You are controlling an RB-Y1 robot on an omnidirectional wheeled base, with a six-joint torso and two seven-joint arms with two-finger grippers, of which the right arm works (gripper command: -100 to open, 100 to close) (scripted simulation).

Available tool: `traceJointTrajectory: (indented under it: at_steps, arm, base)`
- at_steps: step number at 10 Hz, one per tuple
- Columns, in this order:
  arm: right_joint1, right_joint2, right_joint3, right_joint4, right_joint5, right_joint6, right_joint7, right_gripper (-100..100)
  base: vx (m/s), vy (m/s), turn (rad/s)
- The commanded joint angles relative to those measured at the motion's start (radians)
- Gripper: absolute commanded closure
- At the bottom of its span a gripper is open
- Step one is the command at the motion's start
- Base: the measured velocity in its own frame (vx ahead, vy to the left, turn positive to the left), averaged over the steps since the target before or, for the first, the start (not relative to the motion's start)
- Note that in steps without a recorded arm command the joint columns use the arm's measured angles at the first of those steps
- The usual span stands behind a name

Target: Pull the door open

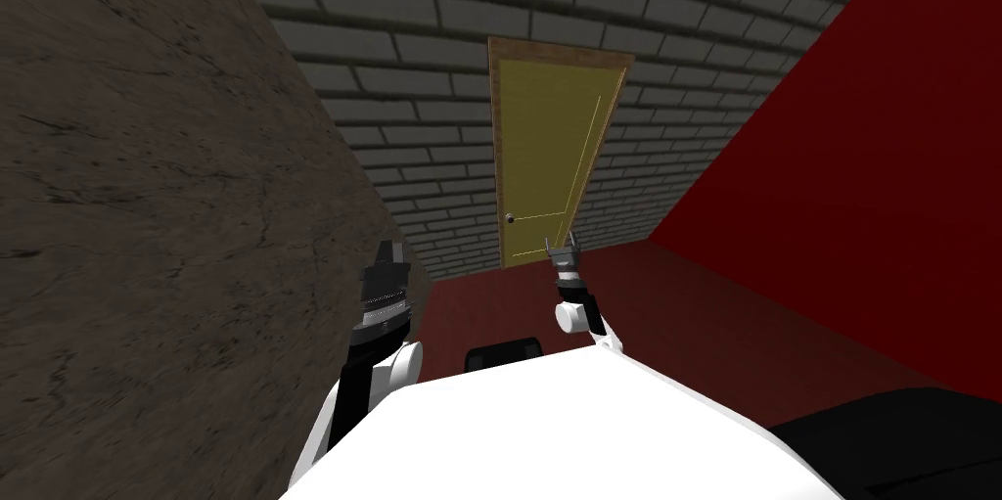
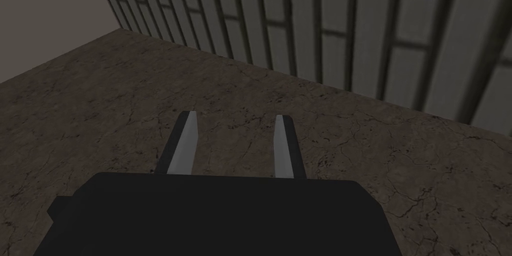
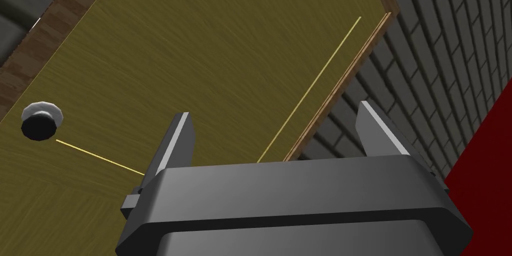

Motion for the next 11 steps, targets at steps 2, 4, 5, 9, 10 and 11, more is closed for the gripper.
traceJointTrajectory:
  at_steps: [2, 4, 5, 9, 10, 11]
  arm:
    - [-0.022, -0.009, 0.003, 0.071, -0.031, -0.02, -0.049, -100]
    - [-0.039, -0.015, 0.007, 0.13, -0.06, -0.035, -0.092, -100]
    - [-0.047, -0.018, 0.009, 0.155, -0.074, -0.043, -0.114, -100]
    - [-0.073, -0.026, 0.016, 0.251, -0.117, -0.067, -0.18, -100]
    - [-0.082, -0.029, 0.018, 0.277, -0.131, -0.075, -0.202, -100]
    - [-0.09, -0.032, 0.021, 0.311, -0.146, -0.082, -0.224, -100]
  base:
    - [0.066, -0.003, 0.128]
    - [0.083, -0.024, 0.149]
    - [0.102, -0.018, 0.154]
    - [0.078, -0.03, 0.109]
    - [0.096, -0.038, 0.178]
    - [0.107, -0.043, 0.159]
